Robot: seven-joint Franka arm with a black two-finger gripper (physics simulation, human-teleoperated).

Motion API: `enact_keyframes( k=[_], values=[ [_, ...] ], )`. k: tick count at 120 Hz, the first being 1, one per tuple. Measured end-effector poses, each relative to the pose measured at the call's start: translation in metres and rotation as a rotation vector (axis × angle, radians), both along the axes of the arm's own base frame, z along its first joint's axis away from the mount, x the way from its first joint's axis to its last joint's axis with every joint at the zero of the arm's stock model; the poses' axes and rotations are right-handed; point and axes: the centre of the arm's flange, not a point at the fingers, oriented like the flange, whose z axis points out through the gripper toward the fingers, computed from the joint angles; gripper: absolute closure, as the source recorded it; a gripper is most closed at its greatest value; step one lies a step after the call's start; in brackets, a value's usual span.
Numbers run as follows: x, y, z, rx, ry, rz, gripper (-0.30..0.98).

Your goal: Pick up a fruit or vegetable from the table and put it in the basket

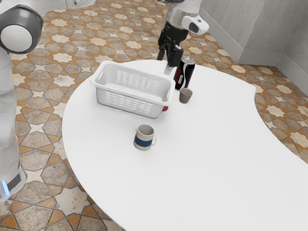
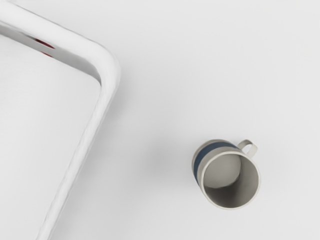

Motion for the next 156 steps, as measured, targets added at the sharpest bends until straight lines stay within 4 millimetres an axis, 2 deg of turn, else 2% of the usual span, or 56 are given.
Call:
enact_keyframes(
  k=[33, 65, 120, 125, 128, 130, 132, 135, 138, 141, 145, 147, 150, 153, 156],
  values=[
    [0.016, 0.000, -0.036, 0.000, -0.020, 0.000, 0.00],
    [0.025, 0.000, -0.057, 0.000, -0.042, 0.000, 0.00],
    [0.030, 0.000, -0.065, 0.000, -0.072, 0.000, 0.00],
    [0.044, 0.004, -0.053, -0.007, -0.088, 0.031, 0.00],
    [0.047, 0.024, -0.050, -0.008, -0.089, 0.080, 0.01],
    [0.047, 0.050, -0.048, -0.007, -0.088, 0.134, 0.01],
    [0.043, 0.086, -0.048, -0.005, -0.086, 0.205, 0.01],
    [0.030, 0.153, -0.047, -0.002, -0.082, 0.338, 0.01],
    [0.004, 0.227, -0.046, 0.001, -0.078, 0.484, 0.01],
    [-0.030, 0.293, -0.046, 0.004, -0.074, 0.624, 0.00],
    [-0.077, 0.359, -0.046, 0.006, -0.069, 0.777, 0.00],
    [-0.096, 0.381, -0.046, 0.006, -0.066, 0.834, 0.00],
    [-0.116, 0.401, -0.046, 0.006, -0.063, 0.892, 0.00],
    [-0.124, 0.409, -0.046, 0.005, -0.059, 0.921, 0.00],
    [-0.123, 0.408, -0.046, 0.003, -0.056, 0.926, 0.00]
  ],
)
